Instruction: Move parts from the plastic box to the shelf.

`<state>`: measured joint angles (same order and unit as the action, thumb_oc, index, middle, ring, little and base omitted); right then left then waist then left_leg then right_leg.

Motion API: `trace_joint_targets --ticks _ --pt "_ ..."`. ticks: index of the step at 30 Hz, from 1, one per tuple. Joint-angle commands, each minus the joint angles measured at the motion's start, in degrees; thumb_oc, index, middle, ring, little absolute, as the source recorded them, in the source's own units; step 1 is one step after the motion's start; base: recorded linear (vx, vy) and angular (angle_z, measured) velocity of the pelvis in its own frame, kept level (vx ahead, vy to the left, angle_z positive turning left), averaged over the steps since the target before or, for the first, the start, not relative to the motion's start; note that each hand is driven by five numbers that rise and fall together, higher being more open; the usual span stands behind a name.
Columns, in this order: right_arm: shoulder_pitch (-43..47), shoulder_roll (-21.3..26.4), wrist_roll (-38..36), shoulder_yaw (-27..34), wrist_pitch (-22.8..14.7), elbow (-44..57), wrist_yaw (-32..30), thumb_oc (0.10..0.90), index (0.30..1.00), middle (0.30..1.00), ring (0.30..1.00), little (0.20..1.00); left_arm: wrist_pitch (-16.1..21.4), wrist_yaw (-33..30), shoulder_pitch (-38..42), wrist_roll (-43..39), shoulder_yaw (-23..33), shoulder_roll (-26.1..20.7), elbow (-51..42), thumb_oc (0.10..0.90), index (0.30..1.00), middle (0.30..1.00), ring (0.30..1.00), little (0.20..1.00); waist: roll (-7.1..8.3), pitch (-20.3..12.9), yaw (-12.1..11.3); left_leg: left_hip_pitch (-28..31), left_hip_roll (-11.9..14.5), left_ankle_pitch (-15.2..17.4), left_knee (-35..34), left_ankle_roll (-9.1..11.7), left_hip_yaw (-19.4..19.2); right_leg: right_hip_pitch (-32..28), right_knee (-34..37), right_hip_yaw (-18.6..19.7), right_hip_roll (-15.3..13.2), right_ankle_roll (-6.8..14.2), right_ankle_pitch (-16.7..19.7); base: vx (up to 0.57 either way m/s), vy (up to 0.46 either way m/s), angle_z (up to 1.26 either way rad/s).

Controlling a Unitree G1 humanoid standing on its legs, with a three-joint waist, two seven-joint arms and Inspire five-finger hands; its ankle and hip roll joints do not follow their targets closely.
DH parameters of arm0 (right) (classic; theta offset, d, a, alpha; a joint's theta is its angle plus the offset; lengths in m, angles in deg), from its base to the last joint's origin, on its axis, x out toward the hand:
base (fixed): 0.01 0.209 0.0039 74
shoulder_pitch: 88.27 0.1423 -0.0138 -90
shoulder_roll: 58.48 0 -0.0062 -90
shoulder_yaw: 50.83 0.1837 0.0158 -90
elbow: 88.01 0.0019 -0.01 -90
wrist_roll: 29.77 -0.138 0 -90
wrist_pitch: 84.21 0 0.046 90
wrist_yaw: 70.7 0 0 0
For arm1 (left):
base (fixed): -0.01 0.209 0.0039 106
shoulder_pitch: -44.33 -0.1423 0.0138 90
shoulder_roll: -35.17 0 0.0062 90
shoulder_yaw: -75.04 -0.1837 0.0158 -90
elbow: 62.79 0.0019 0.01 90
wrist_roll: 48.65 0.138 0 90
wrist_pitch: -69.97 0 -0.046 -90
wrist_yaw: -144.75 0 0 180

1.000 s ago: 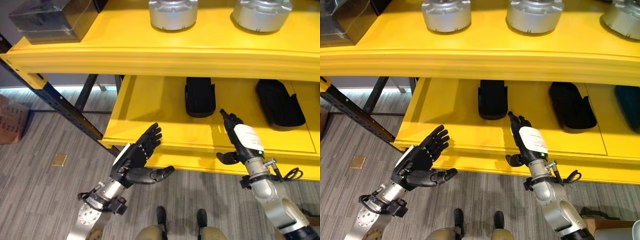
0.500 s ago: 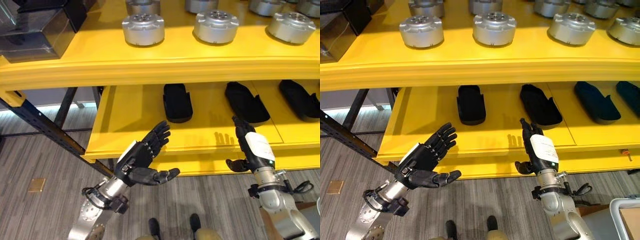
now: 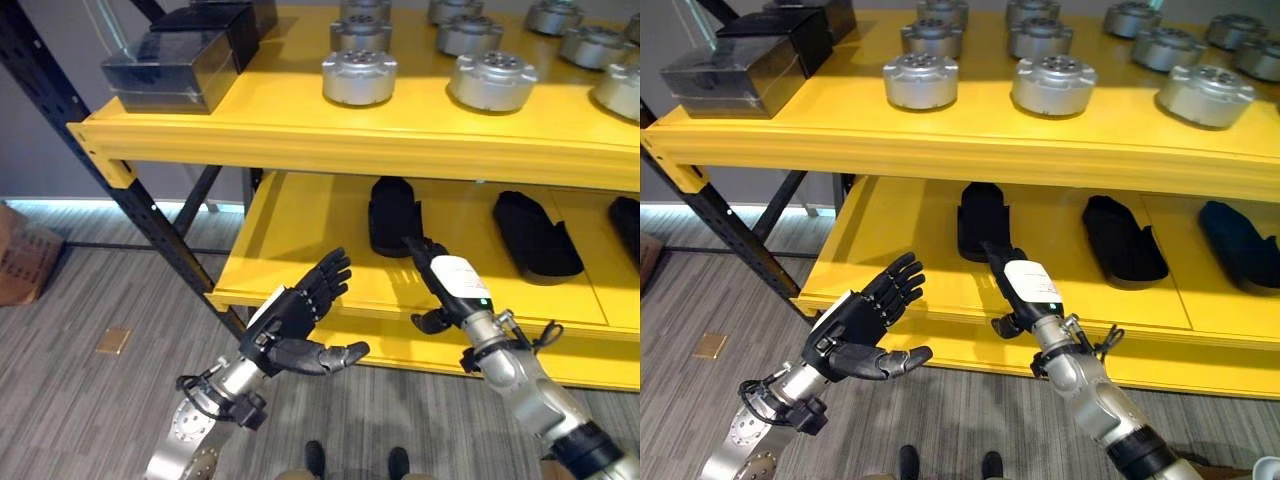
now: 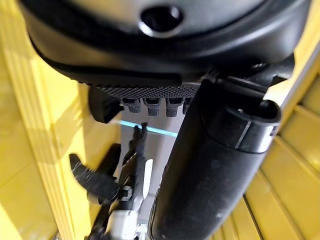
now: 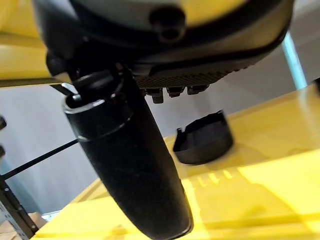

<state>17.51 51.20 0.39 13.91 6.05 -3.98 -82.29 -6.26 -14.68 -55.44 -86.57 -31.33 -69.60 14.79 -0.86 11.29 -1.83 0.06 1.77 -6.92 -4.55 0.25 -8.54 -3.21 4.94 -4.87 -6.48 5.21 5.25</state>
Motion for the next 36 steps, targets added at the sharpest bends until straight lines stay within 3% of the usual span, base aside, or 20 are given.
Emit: trace_joint_targets --ticks 1,6,7,11,15,21,25,36 --pt "9.4 0.3 -1.6 0.9 -2.6 1.6 -2.9 0.900 1.000 1.000 1.000 1.000 4.9 -0.2 5.9 -2.2 0.1 -0.8 -2.7 0.900 1.000 1.000 1.000 1.000 0.51 -0.5 -1.3 1.7 -0.3 7.2 3.0 -0.1 1.0 2.3 -5.9 -2.5 -0.9 0.5 -3.9 -0.04 0.008 0.15" --pt "9.8 0.1 1.0 1.4 -0.5 1.0 -7.9 0.900 1.000 1.000 1.000 1.000 5.9 0.3 5.0 -2.6 0.8 -0.4 -3.2 0.900 1.000 1.000 1.000 1.000 -0.29 0.2 -1.5 1.2 -0.4 6.9 3.2 -0.1 1.5 2.5 -6.2 -2.7 -0.7 0.0 -4.2 -0.02 0.025 0.10" --pt "8.8 0.2 2.5 2.7 -0.1 1.3 -10.9 0.900 1.000 1.000 1.000 1.000 6.2 1.0 4.4 -2.8 0.9 -0.2 -3.3 0.900 1.000 1.000 1.000 1.000 -0.55 0.1 -1.1 1.3 -0.3 7.0 3.4 -0.1 1.5 2.4 -6.5 -2.6 -0.6 -0.2 -4.4 0.01 0.071 0.00" --pt "2.9 0.0 6.1 6.0 0.5 5.6 -13.2 0.900 1.000 1.000 1.000 1.000 7.3 1.8 3.4 -2.6 -0.1 0.5 -3.3 0.900 1.000 1.000 1.000 1.000 -0.62 -0.9 0.3 2.5 -0.9 7.2 2.7 -0.2 1.2 2.0 -5.8 -1.2 -0.8 0.6 -3.6 0.02 0.091 -0.03" --pt "1.2 0.0 6.4 6.5 1.8 5.4 -12.6 0.900 1.000 1.000 1.000 1.000 6.6 1.5 3.1 -2.9 -0.4 -0.1 -3.4 0.900 1.000 1.000 1.000 1.000 -0.04 -2.0 0.9 4.1 -1.1 7.5 2.4 -0.6 0.3 0.7 -5.4 -0.9 -1.2 1.4 -3.2 0.07 0.018 -0.11" --pt "5.0 0.0 8.1 5.1 1.6 1.0 -11.8 0.900 1.000 1.000 1.000 1.000 4.8 2.2 3.5 -3.2 -0.7 -0.6 -3.2 0.900 1.000 1.000 1.000 1.000 0.01 -2.1 -0.1 4.6 -1.2 7.9 3.1 -0.8 0.8 0.1 -6.8 -1.6 -1.4 1.0 -4.2 0.05 -0.016 0.00" --pt "9.8 0.6 9.1 3.6 0.6 -0.8 -9.1 0.900 1.000 1.000 1.000 1.000 3.0 2.4 3.6 -3.8 -0.9 -1.0 -3.8 0.900 1.000 1.000 1.000 1.000 -0.67 -1.8 -1.1 4.5 -1.2 7.9 3.3 -0.6 1.5 0.0 -7.4 -2.3 -1.6 0.6 -4.7 0.07 -0.015 0.09" --pt "17.7 1.0 8.6 0.2 2.5 -3.7 -5.2 0.900 1.000 1.000 1.000 1.000 2.3 0.7 5.7 -4.1 -2.7 -0.9 -4.1 0.900 1.000 1.000 1.000 1.000 -2.42 0.7 -2.1 1.4 -1.6 7.7 5.0 -0.3 2.4 2.6 -9.2 -2.8 -1.9 -0.1 -5.5 0.00 -0.003 0.04"
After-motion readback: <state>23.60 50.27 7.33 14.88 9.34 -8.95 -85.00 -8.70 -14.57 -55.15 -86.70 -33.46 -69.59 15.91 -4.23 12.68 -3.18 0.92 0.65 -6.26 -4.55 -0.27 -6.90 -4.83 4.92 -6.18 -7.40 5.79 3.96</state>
